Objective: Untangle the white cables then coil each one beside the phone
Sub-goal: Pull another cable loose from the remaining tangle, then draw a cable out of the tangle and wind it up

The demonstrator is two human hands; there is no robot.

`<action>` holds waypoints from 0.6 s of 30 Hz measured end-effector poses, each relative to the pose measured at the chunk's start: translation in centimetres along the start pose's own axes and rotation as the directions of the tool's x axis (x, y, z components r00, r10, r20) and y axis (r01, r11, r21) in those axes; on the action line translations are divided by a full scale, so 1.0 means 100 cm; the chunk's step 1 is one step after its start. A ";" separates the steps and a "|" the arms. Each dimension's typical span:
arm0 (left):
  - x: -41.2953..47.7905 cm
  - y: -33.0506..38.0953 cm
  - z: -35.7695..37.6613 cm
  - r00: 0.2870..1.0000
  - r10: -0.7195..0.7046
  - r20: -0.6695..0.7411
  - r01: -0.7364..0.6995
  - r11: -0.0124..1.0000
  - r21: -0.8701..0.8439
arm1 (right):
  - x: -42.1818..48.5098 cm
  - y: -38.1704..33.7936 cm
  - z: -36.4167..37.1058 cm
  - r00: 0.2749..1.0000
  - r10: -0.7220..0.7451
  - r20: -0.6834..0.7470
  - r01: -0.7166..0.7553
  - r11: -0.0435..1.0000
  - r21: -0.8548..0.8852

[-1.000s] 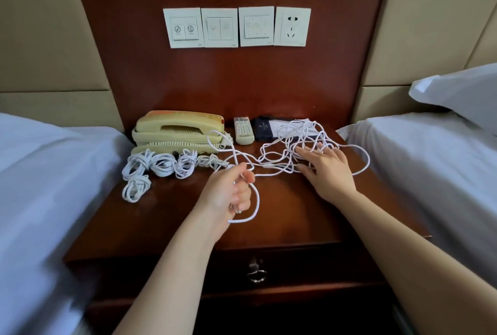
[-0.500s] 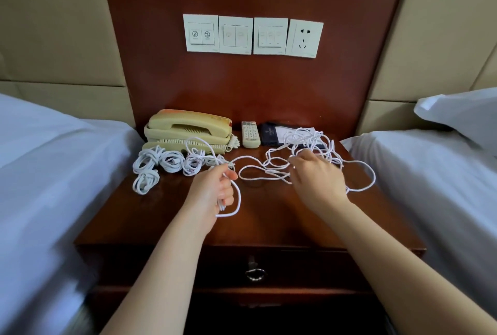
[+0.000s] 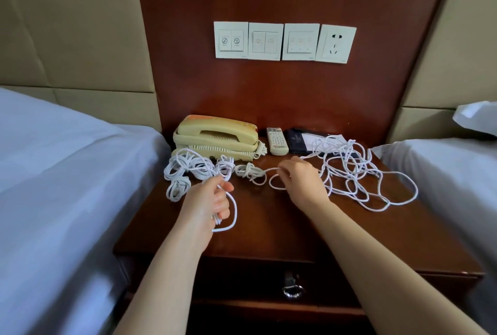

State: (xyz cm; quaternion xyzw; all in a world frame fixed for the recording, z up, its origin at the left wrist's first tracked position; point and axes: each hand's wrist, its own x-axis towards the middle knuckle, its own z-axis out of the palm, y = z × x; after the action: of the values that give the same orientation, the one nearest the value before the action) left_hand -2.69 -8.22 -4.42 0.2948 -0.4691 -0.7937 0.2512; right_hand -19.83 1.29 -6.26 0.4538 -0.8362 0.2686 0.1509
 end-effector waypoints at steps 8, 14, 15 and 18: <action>0.001 -0.002 0.004 1.000 -0.031 0.001 0.031 0.999 0.045 | 0.001 0.014 0.003 0.950 0.225 -0.218 -0.172 0.957 0.235; -0.006 -0.002 0.014 1.000 -0.025 0.015 0.024 0.998 0.058 | -0.003 0.018 -0.002 0.914 0.339 -0.222 -0.275 0.921 0.274; -0.008 -0.002 0.015 1.000 -0.023 0.017 0.022 0.998 0.059 | -0.005 0.017 -0.004 0.944 0.275 -0.184 -0.240 0.951 0.194; -0.008 -0.002 0.018 0.999 -0.033 0.022 0.032 0.997 0.064 | -0.008 0.011 -0.007 0.993 0.117 -0.032 -0.115 0.992 0.050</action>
State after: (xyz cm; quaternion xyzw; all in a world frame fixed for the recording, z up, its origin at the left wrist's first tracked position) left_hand -3.39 -6.55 -3.71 0.3009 -0.4922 -0.7857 0.2232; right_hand -20.32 2.67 -6.43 0.4032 -0.8517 0.3047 0.1385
